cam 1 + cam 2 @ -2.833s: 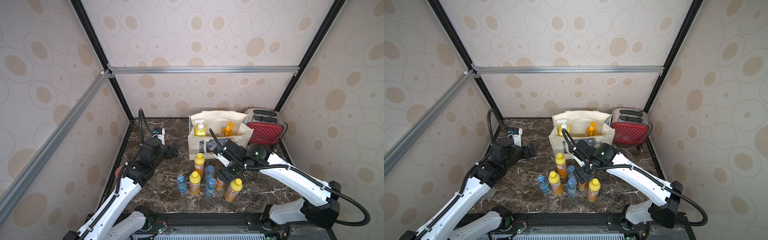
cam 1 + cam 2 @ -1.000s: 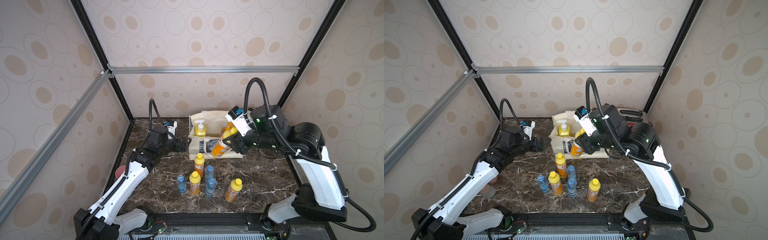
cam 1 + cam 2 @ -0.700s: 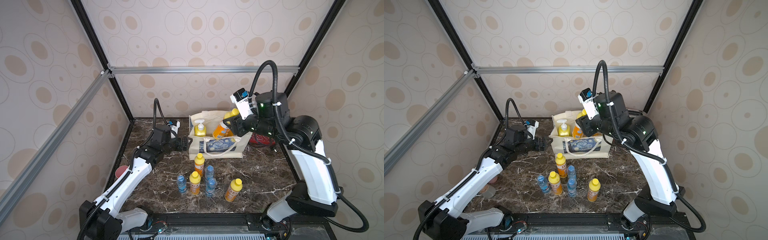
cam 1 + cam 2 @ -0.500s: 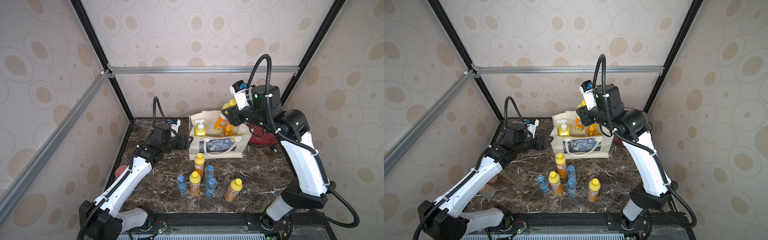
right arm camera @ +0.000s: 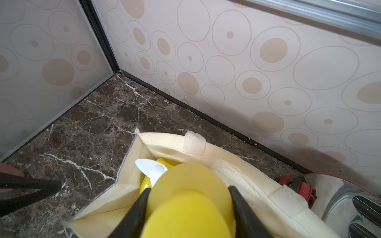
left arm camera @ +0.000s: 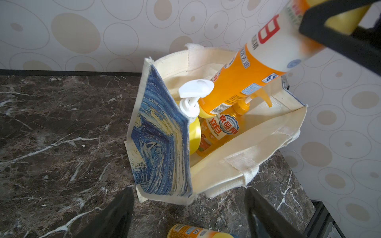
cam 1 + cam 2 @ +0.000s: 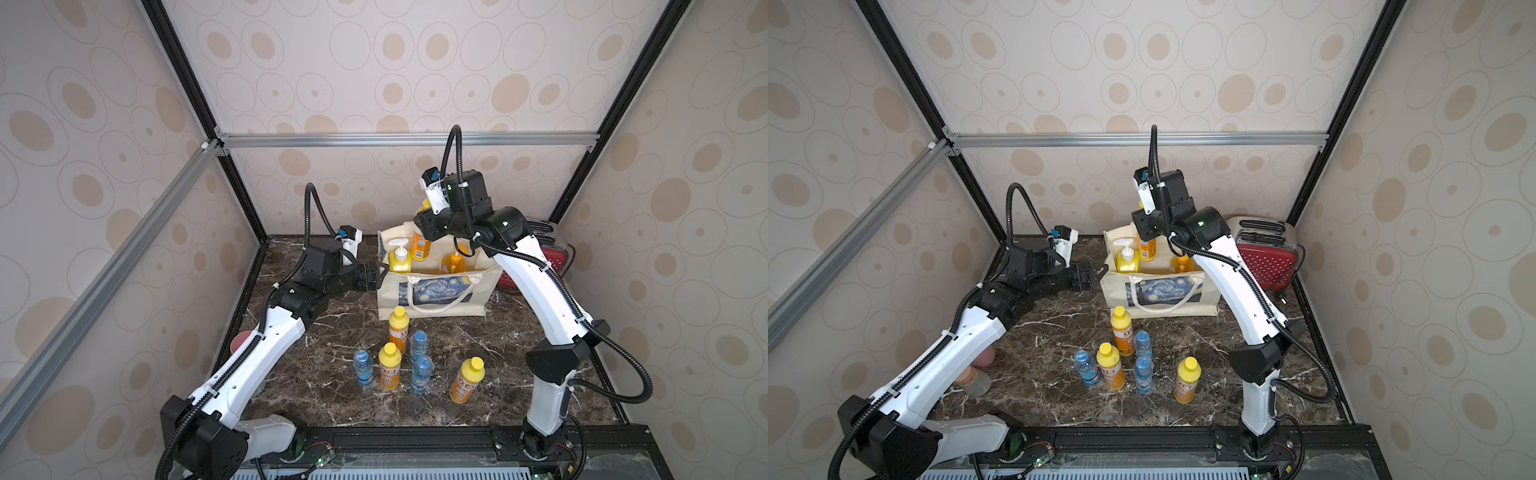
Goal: Pack dish soap into the shopping bag
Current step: Place the bottle of dish soap in the shopping bag.
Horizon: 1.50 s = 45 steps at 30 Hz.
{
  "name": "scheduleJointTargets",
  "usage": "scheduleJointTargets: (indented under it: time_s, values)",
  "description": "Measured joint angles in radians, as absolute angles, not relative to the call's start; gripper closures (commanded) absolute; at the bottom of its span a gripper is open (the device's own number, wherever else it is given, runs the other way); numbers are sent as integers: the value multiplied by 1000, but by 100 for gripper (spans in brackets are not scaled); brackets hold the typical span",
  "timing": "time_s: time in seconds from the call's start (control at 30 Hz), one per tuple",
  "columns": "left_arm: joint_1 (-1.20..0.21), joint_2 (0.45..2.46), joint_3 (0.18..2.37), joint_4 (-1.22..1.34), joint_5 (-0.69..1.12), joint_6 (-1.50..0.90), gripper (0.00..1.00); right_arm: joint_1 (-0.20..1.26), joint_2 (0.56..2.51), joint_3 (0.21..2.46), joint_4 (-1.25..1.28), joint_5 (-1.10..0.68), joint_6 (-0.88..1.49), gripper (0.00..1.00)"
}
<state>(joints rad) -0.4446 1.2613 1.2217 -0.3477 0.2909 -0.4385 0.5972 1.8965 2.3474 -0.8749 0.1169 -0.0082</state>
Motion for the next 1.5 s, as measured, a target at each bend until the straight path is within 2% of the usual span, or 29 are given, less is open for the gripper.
scheduleJointTargets:
  time_s: [0.4, 1.23, 1.4, 1.5]
  values:
    - [-445, 1343, 1254, -344, 295, -451, 23, 548, 1897, 2077, -712, 99, 34, 82]
    - [-445, 1345, 1256, -345, 317, -452, 32, 536, 1964, 1869, -527, 97, 107, 83]
    - [-445, 1345, 1256, -345, 322, -453, 32, 533, 1964, 1823, -497, 101, 121, 80]
    - [-446, 1345, 1256, -345, 325, -453, 32, 529, 1970, 1813, -497, 100, 130, 74]
